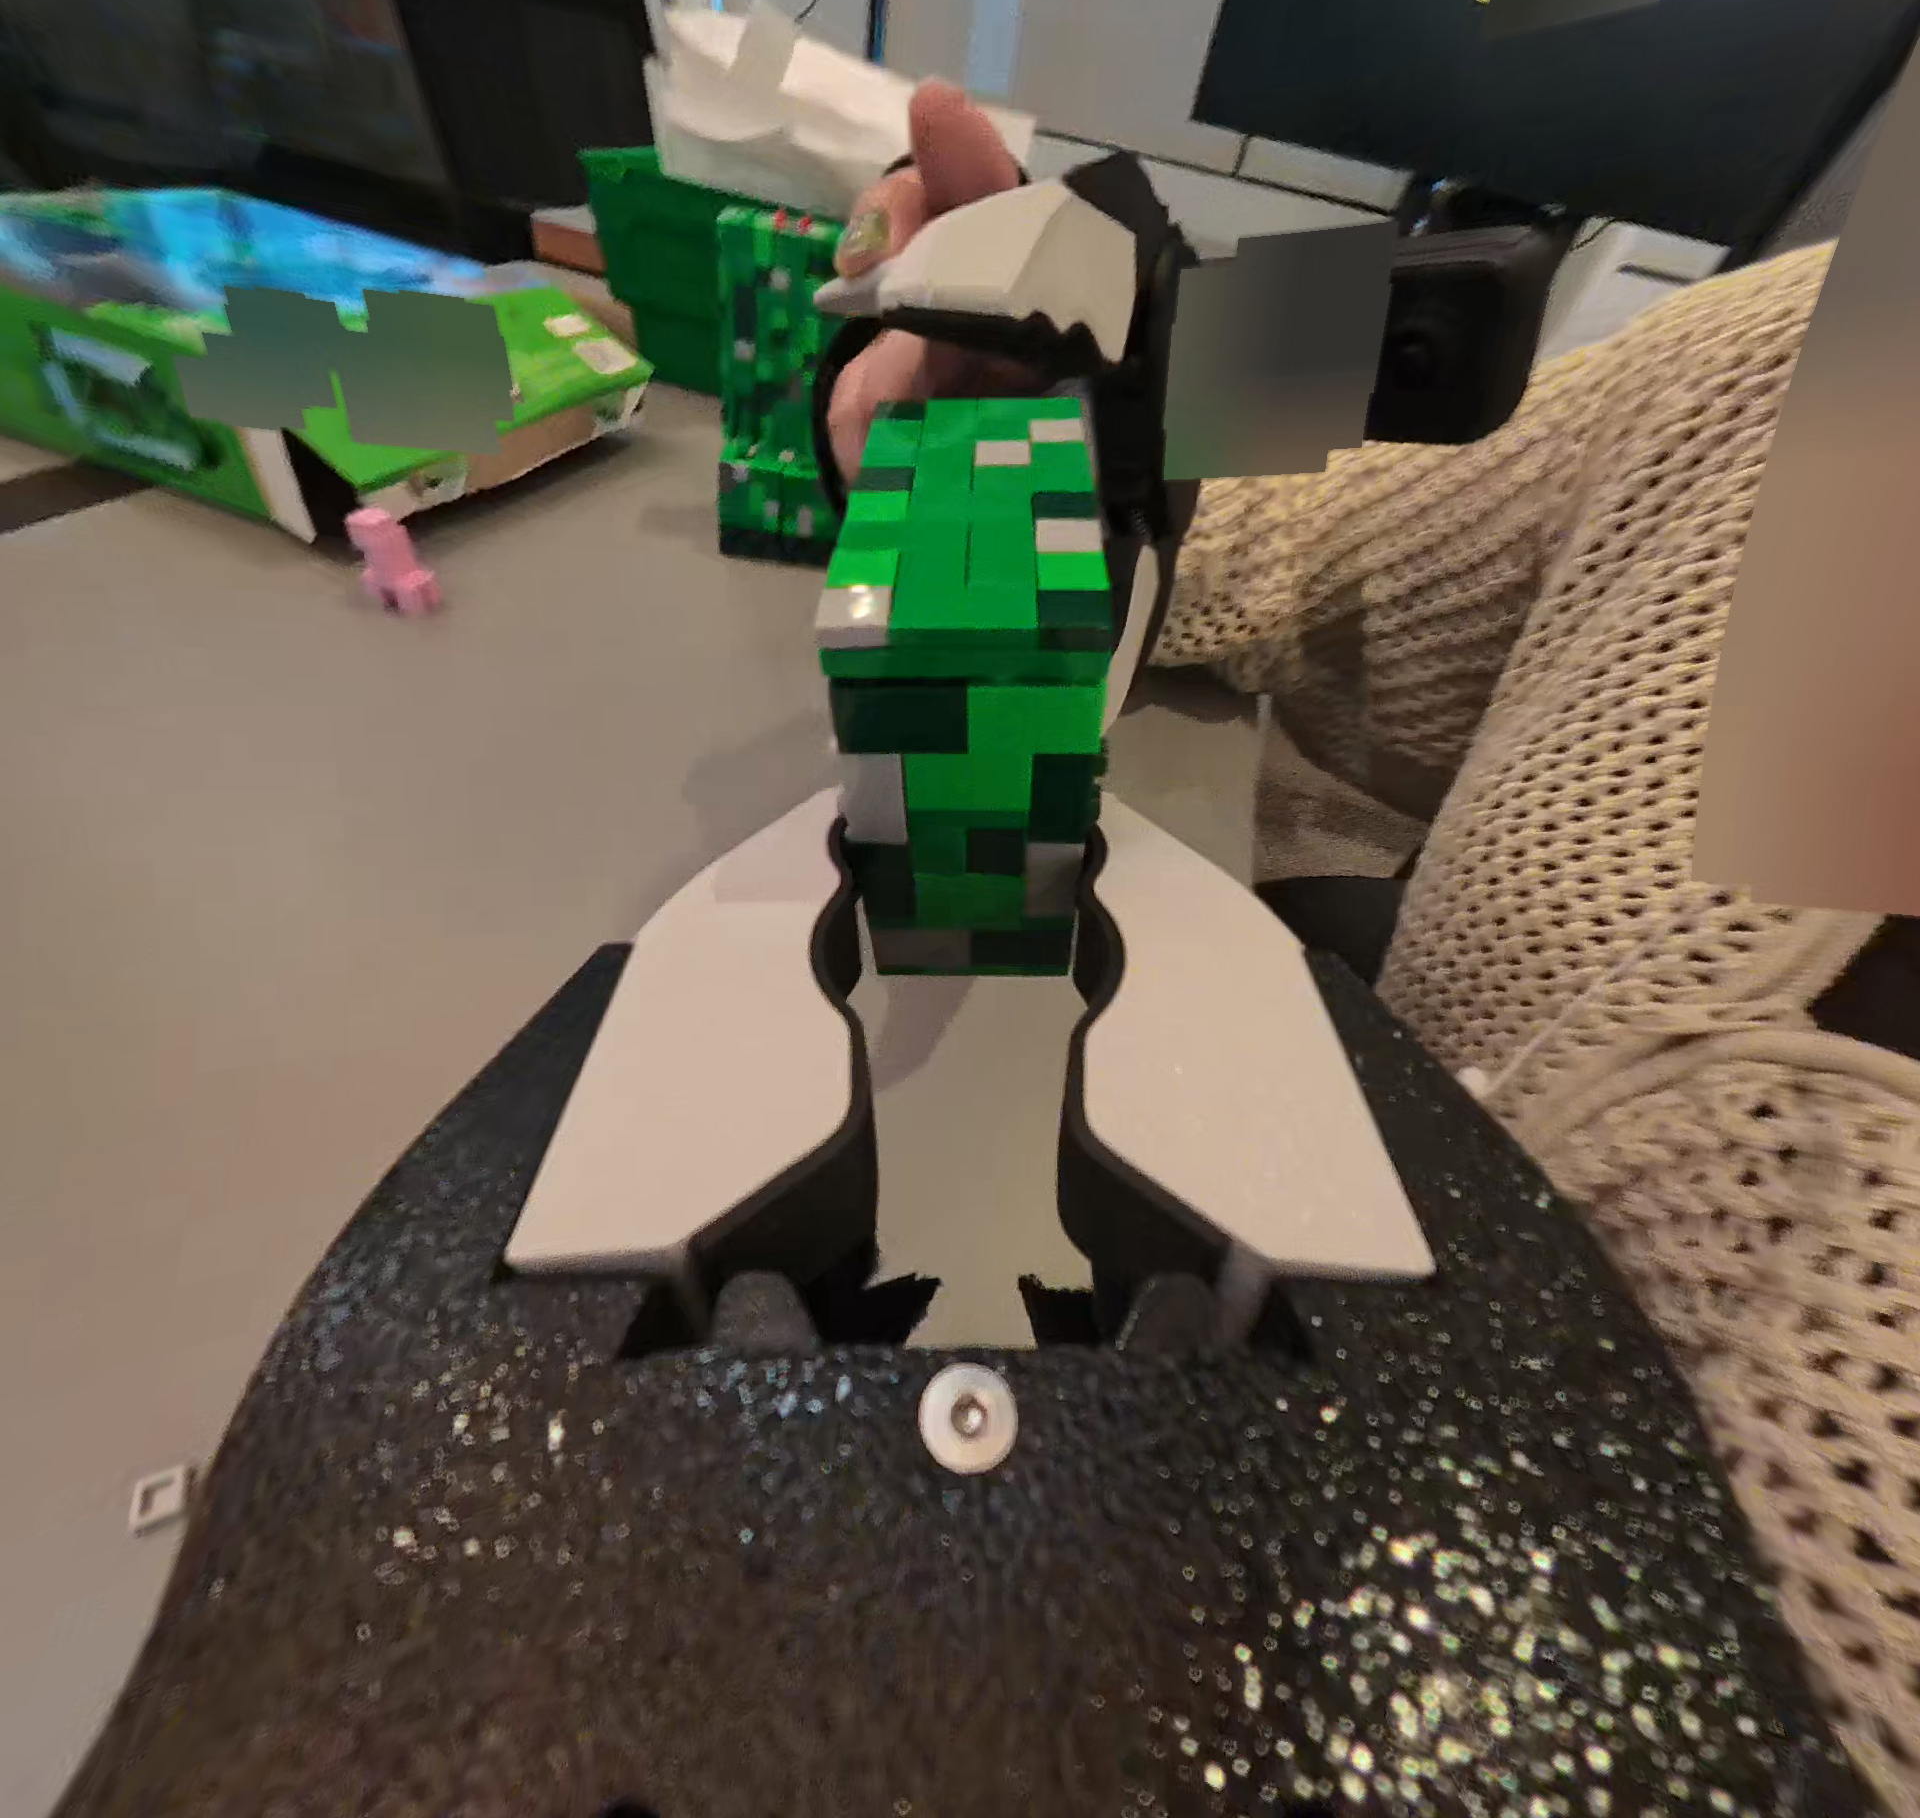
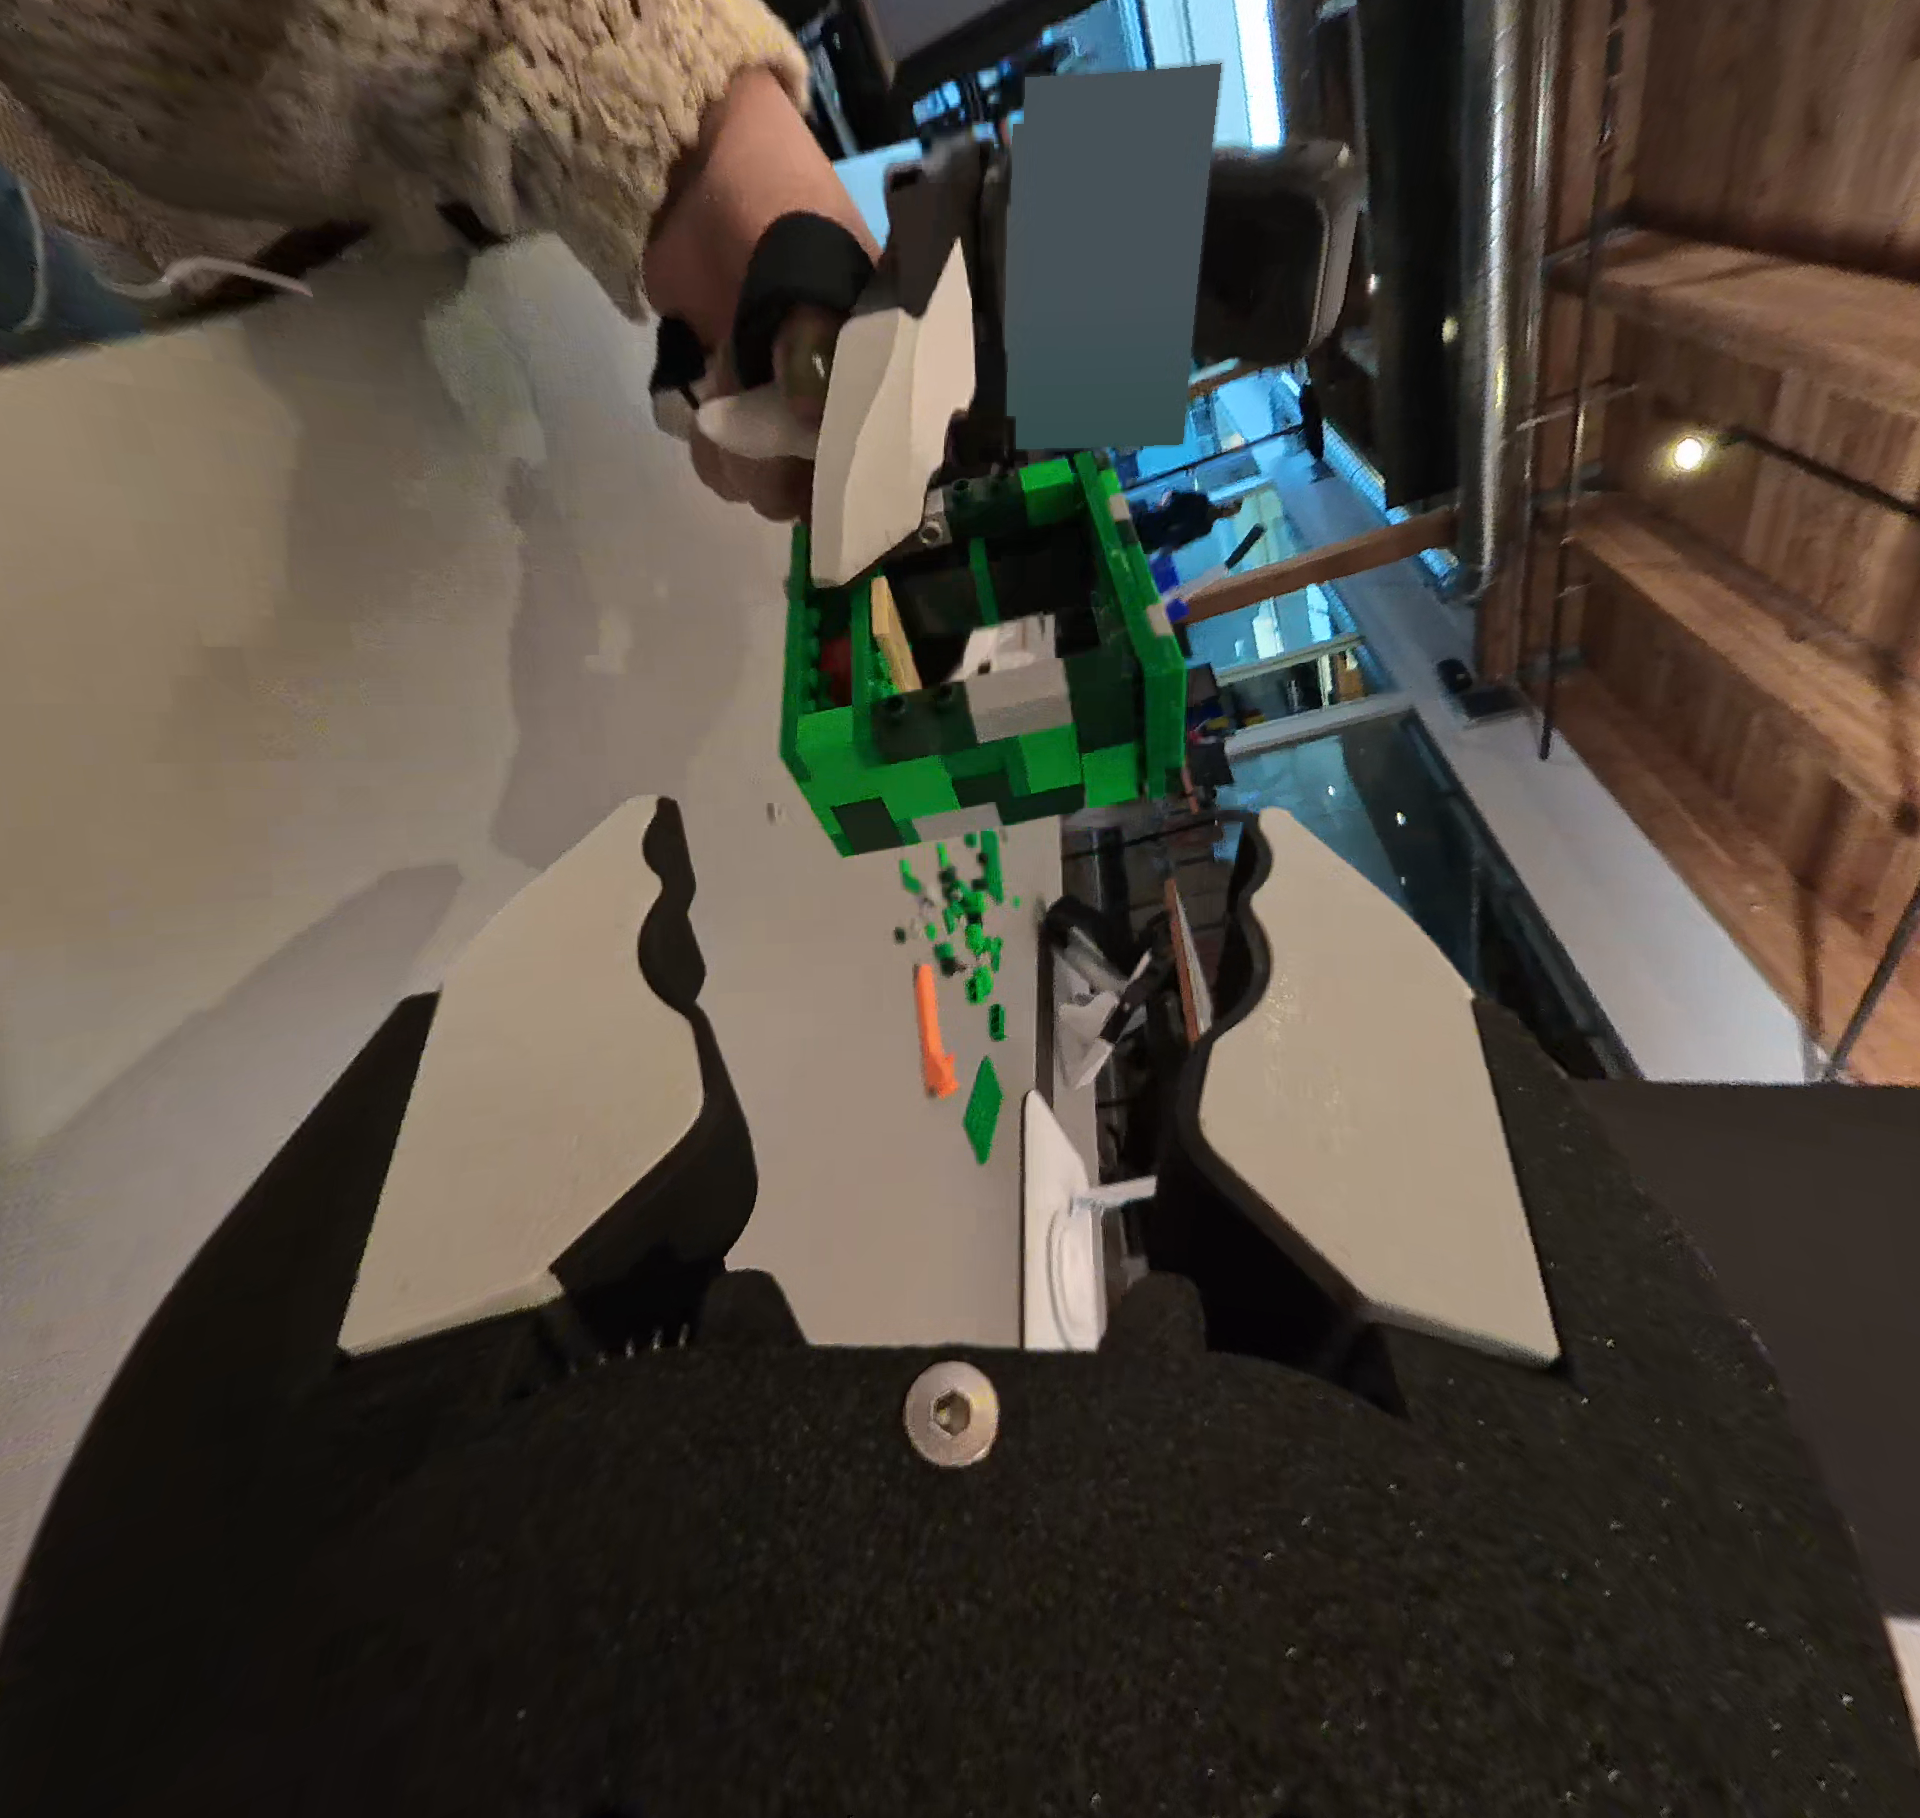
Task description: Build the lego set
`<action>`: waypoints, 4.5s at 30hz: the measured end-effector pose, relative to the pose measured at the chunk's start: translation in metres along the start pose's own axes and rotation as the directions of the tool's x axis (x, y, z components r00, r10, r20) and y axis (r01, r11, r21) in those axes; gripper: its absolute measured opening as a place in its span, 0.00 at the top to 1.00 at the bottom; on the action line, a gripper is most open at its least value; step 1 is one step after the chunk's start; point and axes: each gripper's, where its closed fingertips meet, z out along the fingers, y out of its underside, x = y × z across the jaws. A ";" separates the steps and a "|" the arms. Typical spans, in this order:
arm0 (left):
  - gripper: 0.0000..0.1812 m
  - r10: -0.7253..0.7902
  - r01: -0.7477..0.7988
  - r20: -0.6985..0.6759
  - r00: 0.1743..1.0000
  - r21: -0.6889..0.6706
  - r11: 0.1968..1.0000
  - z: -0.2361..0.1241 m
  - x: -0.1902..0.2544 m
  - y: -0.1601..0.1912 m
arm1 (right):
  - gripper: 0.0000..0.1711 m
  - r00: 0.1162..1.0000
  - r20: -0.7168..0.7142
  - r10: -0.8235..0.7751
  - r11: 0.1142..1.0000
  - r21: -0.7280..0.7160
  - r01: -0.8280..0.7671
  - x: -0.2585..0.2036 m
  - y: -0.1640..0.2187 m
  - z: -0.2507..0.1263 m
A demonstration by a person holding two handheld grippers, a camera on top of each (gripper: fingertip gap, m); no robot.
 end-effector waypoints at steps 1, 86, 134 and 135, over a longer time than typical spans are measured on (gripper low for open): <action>0.79 0.006 -0.006 -0.023 1.000 0.009 1.000 -0.002 0.004 -0.006 | 0.43 1.000 0.002 0.002 1.000 0.025 -0.002 0.005 -0.008 0.000; 0.58 0.914 -0.888 0.311 0.260 -0.295 0.353 0.007 0.011 -0.077 | 0.54 0.993 0.033 0.111 0.986 0.121 -0.115 0.049 -0.034 -0.017; 0.97 0.783 -0.711 0.543 0.303 -0.418 0.566 -0.007 -0.103 -0.036 | 0.71 0.726 0.025 0.688 0.719 -0.159 -0.676 0.015 0.084 0.022; 0.96 0.791 -0.675 0.521 0.322 -0.460 0.577 -0.005 -0.118 -0.017 | 0.71 0.717 0.028 0.696 0.707 -0.201 -0.678 0.003 0.098 0.026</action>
